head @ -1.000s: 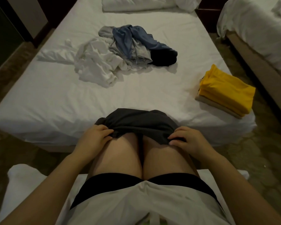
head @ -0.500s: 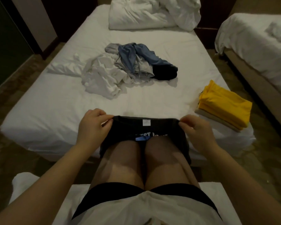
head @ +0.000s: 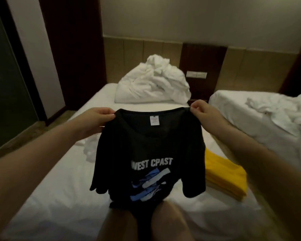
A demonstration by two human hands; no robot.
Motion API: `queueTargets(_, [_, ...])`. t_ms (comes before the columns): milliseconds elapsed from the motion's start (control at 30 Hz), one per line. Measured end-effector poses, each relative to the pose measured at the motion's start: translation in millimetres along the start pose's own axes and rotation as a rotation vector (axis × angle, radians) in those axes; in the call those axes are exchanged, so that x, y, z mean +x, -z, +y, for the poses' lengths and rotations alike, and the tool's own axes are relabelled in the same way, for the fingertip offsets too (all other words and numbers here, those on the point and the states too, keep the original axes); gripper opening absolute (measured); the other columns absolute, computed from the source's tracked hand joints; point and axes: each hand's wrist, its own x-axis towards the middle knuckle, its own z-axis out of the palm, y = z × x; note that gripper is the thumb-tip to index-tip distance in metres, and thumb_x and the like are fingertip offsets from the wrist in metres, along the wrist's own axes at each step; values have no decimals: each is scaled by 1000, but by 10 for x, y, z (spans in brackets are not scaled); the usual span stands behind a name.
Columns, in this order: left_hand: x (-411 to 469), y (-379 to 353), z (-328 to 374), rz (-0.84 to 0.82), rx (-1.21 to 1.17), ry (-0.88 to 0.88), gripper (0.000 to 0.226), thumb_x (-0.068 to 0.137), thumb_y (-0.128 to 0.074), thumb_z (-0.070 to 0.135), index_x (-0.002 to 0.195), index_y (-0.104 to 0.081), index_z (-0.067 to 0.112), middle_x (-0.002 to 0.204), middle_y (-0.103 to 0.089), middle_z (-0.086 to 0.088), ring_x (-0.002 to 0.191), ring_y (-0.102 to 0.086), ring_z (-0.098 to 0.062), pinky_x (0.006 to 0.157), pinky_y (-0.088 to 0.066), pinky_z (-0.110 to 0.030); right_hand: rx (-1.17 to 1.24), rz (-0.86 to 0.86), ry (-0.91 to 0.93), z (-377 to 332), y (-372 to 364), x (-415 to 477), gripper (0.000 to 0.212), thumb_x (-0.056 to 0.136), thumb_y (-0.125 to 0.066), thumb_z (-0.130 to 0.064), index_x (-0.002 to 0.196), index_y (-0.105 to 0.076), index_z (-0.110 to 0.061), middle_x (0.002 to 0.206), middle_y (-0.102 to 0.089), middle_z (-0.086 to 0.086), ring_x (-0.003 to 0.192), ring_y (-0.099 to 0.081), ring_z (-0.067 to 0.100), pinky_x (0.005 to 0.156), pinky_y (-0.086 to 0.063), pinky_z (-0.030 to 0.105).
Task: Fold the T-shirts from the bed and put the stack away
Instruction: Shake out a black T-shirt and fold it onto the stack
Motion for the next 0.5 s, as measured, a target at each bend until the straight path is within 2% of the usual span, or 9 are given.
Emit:
queueTargets(133, [29, 217, 537, 70, -33, -104, 18, 94, -45, 10, 84, -60, 11, 78, -56, -5, 77, -55, -19, 72, -44, -31, 136, 71, 9, -302, 304, 181, 18, 97, -44, -24, 104, -57, -14, 91, -57, 6, 88, -52, 21, 69, -38, 31])
queueTargets(200, [12, 281, 823, 119, -78, -175, 19, 95, -45, 11, 82, -59, 13, 79, -55, -5, 76, -54, -18, 72, -43, -30, 239, 148, 5, -478, 446, 260, 20, 99, -41, -23, 109, -55, -13, 98, -56, 7, 94, -52, 22, 73, -39, 31])
queueTargets(267, [-23, 291, 1075, 142, 2, -233, 18, 95, -46, 15, 83, -60, 14, 83, -57, -5, 77, -56, -18, 72, -44, -31, 213, 164, 18, -656, 590, 325, 25, 100, -36, -23, 115, -52, -10, 104, -53, 6, 96, -48, 20, 76, -35, 30])
queueTargets(400, [-95, 358, 1421, 114, 303, -263, 15, 92, -51, 19, 92, -63, 10, 93, -62, -10, 87, -60, -24, 80, -47, -37, -28, 21, 80, -865, 897, 448, 25, 100, -40, -27, 113, -55, -11, 102, -54, 1, 97, -50, 17, 77, -38, 29])
queueTargets(500, [-131, 561, 1586, 154, 359, -292, 16, 90, -54, 21, 94, -65, 9, 98, -64, -12, 92, -62, -28, 83, -50, -41, 113, -145, 83, -897, 1187, 477, 19, 96, -48, -26, 95, -63, -15, 88, -60, -2, 82, -58, 10, 66, -44, 21])
